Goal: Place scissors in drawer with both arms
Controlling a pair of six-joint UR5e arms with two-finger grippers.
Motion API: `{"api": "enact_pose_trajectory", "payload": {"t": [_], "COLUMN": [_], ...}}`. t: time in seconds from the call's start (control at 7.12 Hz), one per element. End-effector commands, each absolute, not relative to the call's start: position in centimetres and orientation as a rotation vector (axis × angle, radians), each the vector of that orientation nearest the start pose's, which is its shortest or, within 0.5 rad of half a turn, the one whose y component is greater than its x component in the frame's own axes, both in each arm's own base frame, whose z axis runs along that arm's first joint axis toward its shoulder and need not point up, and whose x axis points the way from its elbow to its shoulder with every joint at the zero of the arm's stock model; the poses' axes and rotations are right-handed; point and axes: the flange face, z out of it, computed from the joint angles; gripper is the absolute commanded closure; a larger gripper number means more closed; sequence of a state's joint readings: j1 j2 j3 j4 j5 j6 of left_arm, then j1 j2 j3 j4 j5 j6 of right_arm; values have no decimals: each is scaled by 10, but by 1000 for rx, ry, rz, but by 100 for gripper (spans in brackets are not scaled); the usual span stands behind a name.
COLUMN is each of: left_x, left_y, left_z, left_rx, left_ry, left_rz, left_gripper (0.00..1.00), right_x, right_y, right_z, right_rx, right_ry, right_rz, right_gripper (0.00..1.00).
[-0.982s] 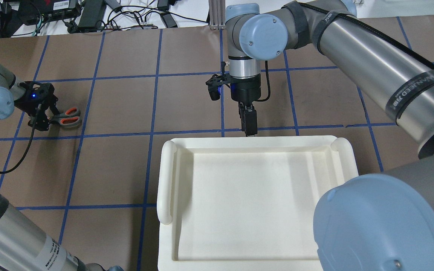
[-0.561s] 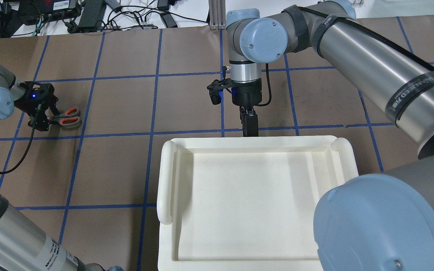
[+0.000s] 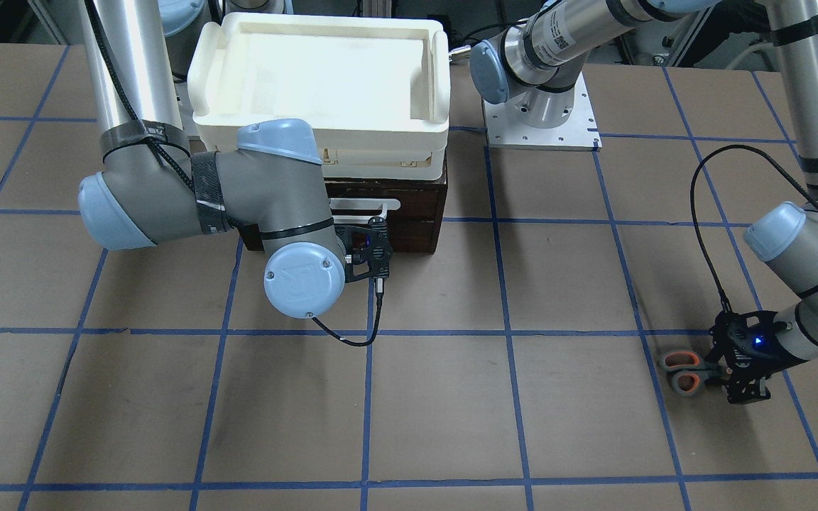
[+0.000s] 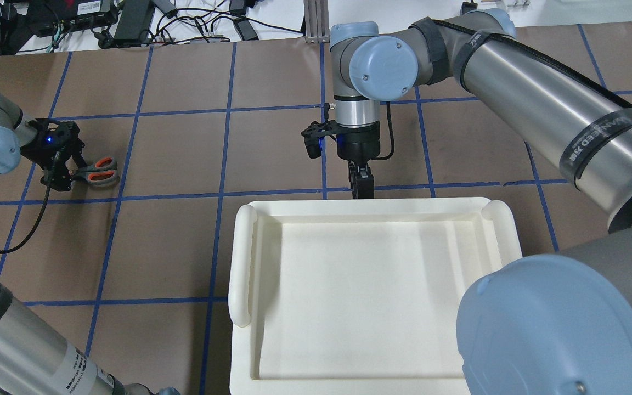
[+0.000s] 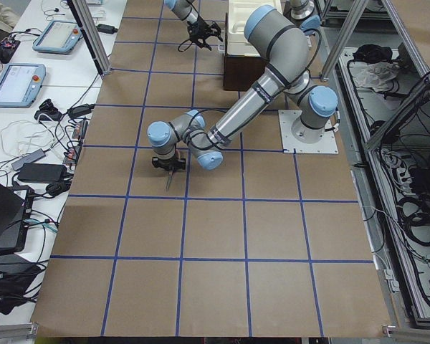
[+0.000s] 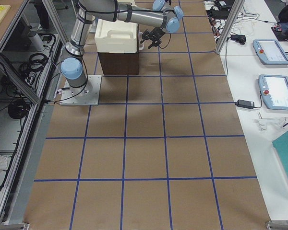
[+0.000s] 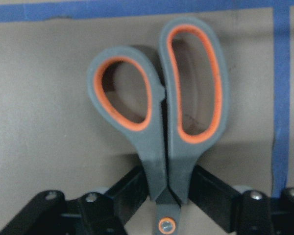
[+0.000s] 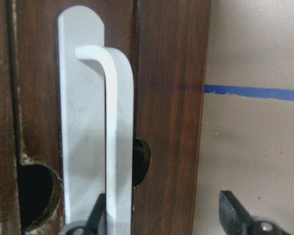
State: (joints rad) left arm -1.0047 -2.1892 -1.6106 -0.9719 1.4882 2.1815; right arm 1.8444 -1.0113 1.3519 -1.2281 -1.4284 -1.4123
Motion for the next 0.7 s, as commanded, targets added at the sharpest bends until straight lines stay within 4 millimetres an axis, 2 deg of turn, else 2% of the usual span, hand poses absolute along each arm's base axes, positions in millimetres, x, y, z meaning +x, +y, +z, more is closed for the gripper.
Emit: {"api": "enact_pose_trajectory", "payload": {"t": [0.0,0.56], "left_x": [229,225], "left_y": [-624,-626], "left_z": [166,175], "left_rx": [-2212,-2224], "left_ry": [-2121,-2122], "left_rz": [107,107], "left_gripper": [100,100], "right_x": [308,307], "right_y": [-548,-564], "right_z": [254,271], "right_rx": [-1898,-1926], "right_ry": [1768,1803], "right_rz": [653,587], "right_gripper": [45,49]}}
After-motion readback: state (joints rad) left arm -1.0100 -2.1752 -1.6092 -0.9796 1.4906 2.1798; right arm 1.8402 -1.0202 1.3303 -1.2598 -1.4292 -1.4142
